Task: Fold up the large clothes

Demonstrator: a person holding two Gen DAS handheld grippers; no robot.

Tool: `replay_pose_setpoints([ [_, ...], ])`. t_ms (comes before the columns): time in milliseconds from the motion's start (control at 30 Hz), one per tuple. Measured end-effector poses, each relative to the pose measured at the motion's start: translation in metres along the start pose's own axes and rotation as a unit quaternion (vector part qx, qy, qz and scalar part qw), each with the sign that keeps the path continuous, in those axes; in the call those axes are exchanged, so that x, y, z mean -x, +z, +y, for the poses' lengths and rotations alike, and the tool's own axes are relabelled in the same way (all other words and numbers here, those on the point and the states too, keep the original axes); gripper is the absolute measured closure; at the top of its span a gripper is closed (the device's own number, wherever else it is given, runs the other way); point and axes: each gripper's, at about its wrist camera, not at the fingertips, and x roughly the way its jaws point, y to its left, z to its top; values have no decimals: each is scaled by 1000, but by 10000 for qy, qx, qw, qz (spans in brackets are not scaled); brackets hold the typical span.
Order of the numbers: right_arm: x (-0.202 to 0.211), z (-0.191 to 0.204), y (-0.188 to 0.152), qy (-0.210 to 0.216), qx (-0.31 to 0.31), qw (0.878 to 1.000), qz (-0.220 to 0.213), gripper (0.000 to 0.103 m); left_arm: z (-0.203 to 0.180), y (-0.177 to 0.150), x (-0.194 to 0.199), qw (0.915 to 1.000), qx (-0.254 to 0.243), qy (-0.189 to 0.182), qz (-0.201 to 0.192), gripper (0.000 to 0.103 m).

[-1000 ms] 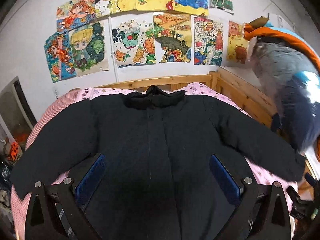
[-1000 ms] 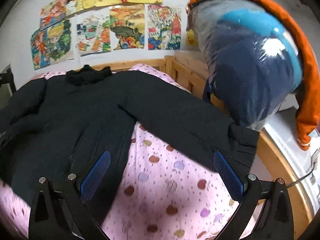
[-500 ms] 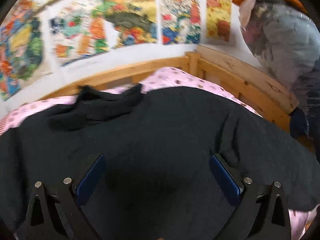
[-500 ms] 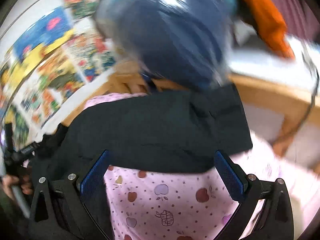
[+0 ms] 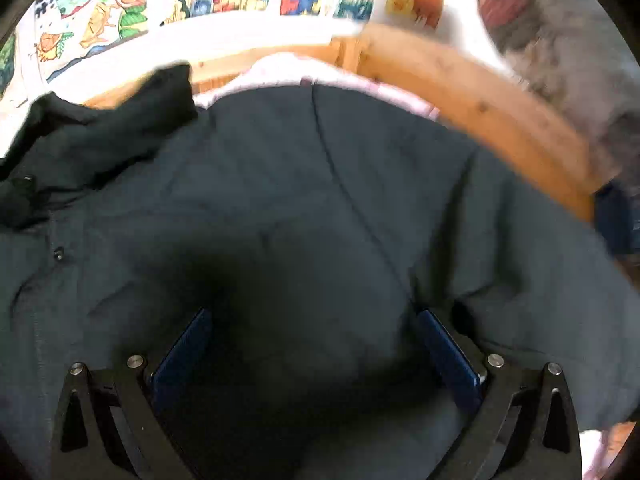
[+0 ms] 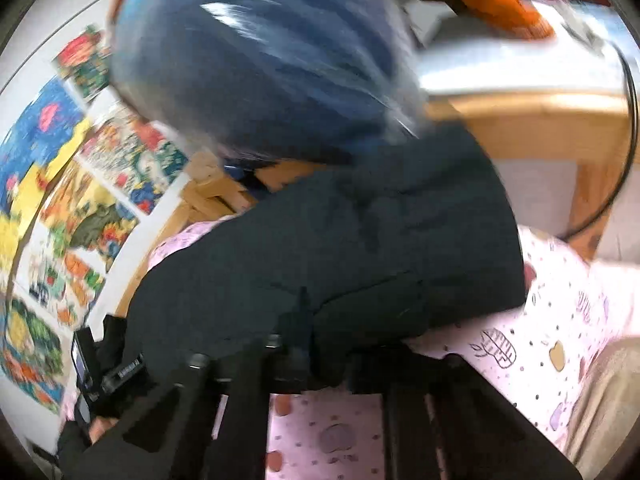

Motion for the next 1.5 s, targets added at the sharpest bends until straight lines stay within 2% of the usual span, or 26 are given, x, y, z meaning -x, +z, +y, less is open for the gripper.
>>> replay_pose_setpoints([
  [67,18,25,3,155,549,9980,-290,96,5,-2,44,9981,-163,-380,-446,0],
  [167,45,81,6,669,1498,9842,-660,96,14,-9,116,9926,-569,-600,-892,0],
  [233,56,117,9,1066,2097,9684,-831,96,28,-18,163,9898,-562,-708,-1097,0],
  [300,61,154,13,1560,2618,9483,-886,96,54,-30,204,9874,-293,-827,-1313,0],
  [367,58,201,11,2117,3205,9209,-671,96,82,-42,234,9846,82,-908,-1490,0],
  [400,57,215,7,2308,3368,9112,-544,96,99,-50,248,9827,296,-949,-1564,0],
  [433,54,238,1,2612,3596,8952,-326,96,114,-53,254,9811,445,-996,-1596,0],
  [467,54,250,-5,2764,3751,8846,-215,96,126,-57,254,9794,589,-1046,-1623,0],
  [500,52,270,-17,2943,4014,8673,-58,96,139,-65,255,9776,738,-1096,-1638,0],
  [600,49,306,-63,3093,4801,8202,332,93,168,-85,250,9728,1228,-1198,-1556,0],
  [633,53,306,-83,3083,4998,8081,462,91,179,-91,246,9707,1423,-1222,-1501,0],
  [667,49,313,-101,3049,5213,7941,686,80,188,-98,240,9684,1592,-1245,-1458,0],
  [700,46,318,-117,3008,5380,7818,943,52,198,-106,232,9648,1825,-1269,-1403,0],
  [733,43,317,-132,2901,5514,7729,1200,33,205,-112,226,9622,1979,-1283,-1359,0],
  [767,43,315,-145,2780,5634,7664,1339,19,212,-119,217,9584,2168,-1329,-1294,0],
  [833,46,305,-165,2776,5882,7418,1631,19,221,-130,202,9522,2431,-1440,-1161,0],
  [900,53,290,-172,2822,5961,7298,1801,19,221,-136,184,9504,2531,-1541,-943,0],
  [967,66,268,-167,2889,5878,7345,1774,19,216,-138,168,9569,2414,-1457,-702,0],
  [1000,69,258,-159,2873,5797,7422,1750,19,211,-135,158,9618,2319,-1353,-531,0],
  [1133,68,215,-137,2643,5571,7696,1655,19,191,-121,122,9724,1986,-1222,94,0],
  [1267,50,176,-112,2482,5154,8047,1591,19,149,-88,87,9937,940,-452,407,0],
  [1333,32,173,-104,2363,4943,8214,1588,19,134,-78,69,9969,545,-66,572,18],
  [1367,27,169,-98,2307,4826,8300,1577,19,129,-75,62,9964,497,42,684,46],
  [1400,21,167,-94,2254,4745,8364,1564,19,124,-74,56,9960,472,169,741,57],
  [1433,19,165,-92,2205,4685,8414,1547,19,122,-74,57,9961,450,279,700,59],
  [1500,14,162,-89,2138,4649,8458,1507,19,112,-76,62,9970,264,499,529,76],
])
